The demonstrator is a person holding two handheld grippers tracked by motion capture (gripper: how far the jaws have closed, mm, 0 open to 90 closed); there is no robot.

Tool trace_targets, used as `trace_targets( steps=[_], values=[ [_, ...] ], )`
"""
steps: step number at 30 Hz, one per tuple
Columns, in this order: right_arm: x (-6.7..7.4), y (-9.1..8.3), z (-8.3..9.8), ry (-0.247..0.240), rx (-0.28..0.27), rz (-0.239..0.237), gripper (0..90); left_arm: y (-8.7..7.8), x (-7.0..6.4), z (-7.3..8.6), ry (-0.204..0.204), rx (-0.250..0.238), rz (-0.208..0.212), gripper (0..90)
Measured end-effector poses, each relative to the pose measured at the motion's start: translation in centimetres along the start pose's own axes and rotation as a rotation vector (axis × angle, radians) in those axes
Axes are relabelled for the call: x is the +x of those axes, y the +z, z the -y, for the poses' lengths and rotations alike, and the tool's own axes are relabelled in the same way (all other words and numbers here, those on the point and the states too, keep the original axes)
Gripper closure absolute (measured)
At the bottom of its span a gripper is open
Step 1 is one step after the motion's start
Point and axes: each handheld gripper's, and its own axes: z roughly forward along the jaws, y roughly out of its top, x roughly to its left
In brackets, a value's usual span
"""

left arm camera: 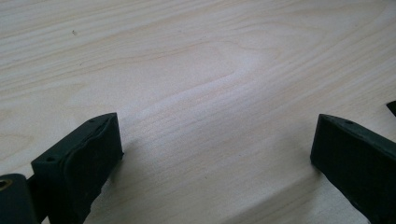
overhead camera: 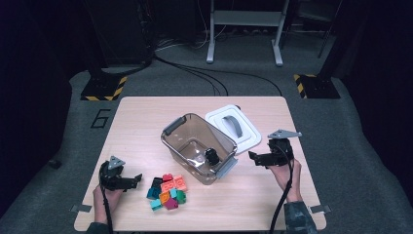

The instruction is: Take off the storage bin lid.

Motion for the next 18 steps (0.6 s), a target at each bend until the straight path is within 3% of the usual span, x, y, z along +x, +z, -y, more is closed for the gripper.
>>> trace_targets(
  steps=[8, 11, 18],
  values=[
    [-1.2, 2.9, 3.5, 0.012, 0.058, 0.081, 2.6, 0.0, 0.0, 0.0, 0.000, 0.000, 0.000, 1.9],
    [-1.6, 4.0, 4.8, 0.039, 0.057, 0.121, 2.7, 0.0, 0.0, 0.0, 0.000, 0.001, 0.000, 1.9],
    [-2.7, 5.3, 6.5, 0.076, 0.067, 0.149, 2.2, 0.0, 0.0, 0.0, -0.003, -0.004, -0.001, 1.9]
  ],
)
